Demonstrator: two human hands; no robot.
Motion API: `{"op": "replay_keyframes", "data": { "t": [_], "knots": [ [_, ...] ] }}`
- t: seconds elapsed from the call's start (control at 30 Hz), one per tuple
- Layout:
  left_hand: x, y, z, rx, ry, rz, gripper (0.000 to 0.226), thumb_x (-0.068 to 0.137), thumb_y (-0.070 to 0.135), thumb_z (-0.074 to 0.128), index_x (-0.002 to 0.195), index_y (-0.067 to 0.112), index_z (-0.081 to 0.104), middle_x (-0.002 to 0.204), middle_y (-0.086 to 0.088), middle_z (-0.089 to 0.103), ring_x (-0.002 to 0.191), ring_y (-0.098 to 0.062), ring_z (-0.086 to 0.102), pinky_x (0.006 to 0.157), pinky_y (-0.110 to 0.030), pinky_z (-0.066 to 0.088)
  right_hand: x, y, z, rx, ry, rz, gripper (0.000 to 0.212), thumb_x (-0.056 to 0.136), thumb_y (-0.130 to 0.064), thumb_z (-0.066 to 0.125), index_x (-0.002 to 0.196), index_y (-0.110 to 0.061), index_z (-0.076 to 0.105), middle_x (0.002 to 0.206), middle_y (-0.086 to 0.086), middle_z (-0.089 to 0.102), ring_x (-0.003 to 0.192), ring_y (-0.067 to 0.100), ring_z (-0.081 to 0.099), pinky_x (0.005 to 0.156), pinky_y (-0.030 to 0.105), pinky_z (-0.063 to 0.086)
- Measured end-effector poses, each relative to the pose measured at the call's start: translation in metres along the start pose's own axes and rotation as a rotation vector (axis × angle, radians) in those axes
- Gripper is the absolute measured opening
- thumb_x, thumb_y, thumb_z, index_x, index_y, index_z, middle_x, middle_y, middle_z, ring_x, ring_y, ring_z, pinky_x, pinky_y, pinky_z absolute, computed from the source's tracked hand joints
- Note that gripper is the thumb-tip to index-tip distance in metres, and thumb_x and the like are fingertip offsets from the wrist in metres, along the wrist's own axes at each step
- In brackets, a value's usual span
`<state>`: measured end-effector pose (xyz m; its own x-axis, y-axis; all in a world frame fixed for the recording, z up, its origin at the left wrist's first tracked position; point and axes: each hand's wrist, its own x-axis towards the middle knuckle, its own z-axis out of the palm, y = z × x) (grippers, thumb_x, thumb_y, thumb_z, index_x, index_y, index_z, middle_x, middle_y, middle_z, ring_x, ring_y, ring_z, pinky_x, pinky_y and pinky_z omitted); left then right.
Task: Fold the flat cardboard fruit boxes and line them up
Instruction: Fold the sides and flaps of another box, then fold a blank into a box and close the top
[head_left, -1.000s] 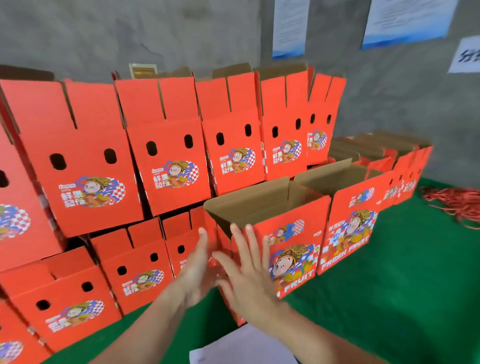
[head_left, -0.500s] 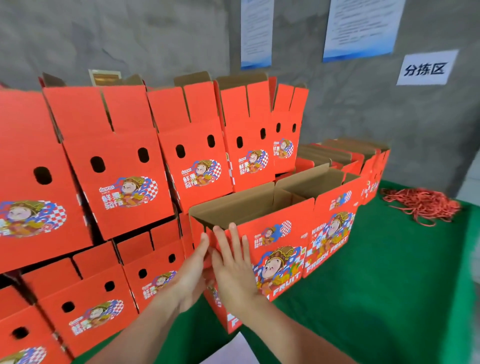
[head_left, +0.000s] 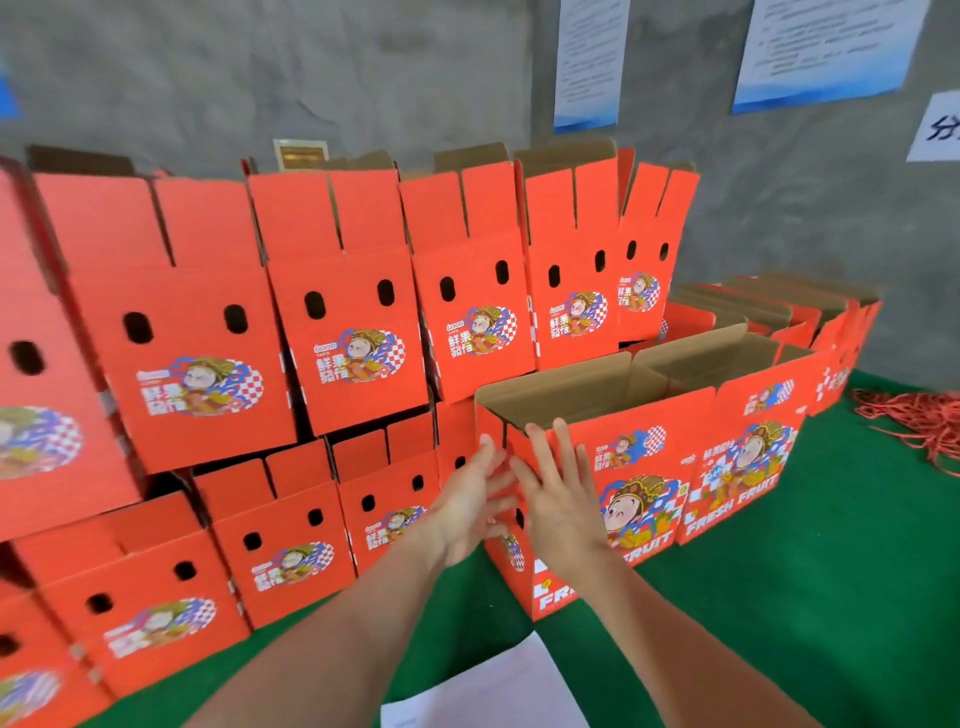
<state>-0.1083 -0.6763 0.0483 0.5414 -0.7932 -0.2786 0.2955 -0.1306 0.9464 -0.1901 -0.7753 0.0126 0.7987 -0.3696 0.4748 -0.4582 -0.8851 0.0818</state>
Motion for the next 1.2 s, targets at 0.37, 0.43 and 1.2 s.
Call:
{"op": "replay_keyframes", "data": {
  "t": [0.37, 0.43, 1.2],
  "knots": [
    [-0.105, 0.019, -0.059, -0.134, 0.138, 0.101, 0.063, 0.095, 0.062, 0.023, 0.138, 0.019, 0.041, 0.117, -0.008, 0.061, 0.095, -0.025, 0.062, 0.079, -0.037, 0.045, 0.014, -0.057, -0.054, -0.054, -0.162, 0.183, 0.041, 0.090, -0.026, 0.047, 0.130, -0.017, 0.050, 0.156, 0.016, 0.010, 0.144, 0.040, -0.001, 0.112, 0.062, 0.000],
    [-0.137, 0.014, -0.083, -0.181, 0.187, 0.157, 0.059, 0.095, 0.061, 0.025, 0.131, 0.019, 0.046, 0.106, -0.004, 0.065, 0.086, -0.021, 0.064, 0.078, -0.036, 0.048, 0.011, -0.092, -0.066, 0.262, 0.008, 0.095, 0.037, 0.088, -0.019, 0.058, 0.124, -0.007, 0.057, 0.146, 0.023, 0.033, 0.138, 0.041, 0.023, 0.113, 0.051, 0.015],
    [-0.500, -0.226, -0.537, 0.887, 1.131, -0.417, 0.044, 0.101, 0.025, 0.033, 0.142, 0.009, 0.032, 0.148, -0.015, 0.037, 0.134, -0.028, 0.038, 0.105, -0.042, 0.032, -0.130, -0.510, -0.056, 0.564, -0.540, -0.665, 0.036, 0.098, -0.024, 0.049, 0.134, -0.022, 0.049, 0.136, -0.009, 0.052, 0.126, 0.007, 0.047, 0.107, 0.022, 0.033]
  ]
}}
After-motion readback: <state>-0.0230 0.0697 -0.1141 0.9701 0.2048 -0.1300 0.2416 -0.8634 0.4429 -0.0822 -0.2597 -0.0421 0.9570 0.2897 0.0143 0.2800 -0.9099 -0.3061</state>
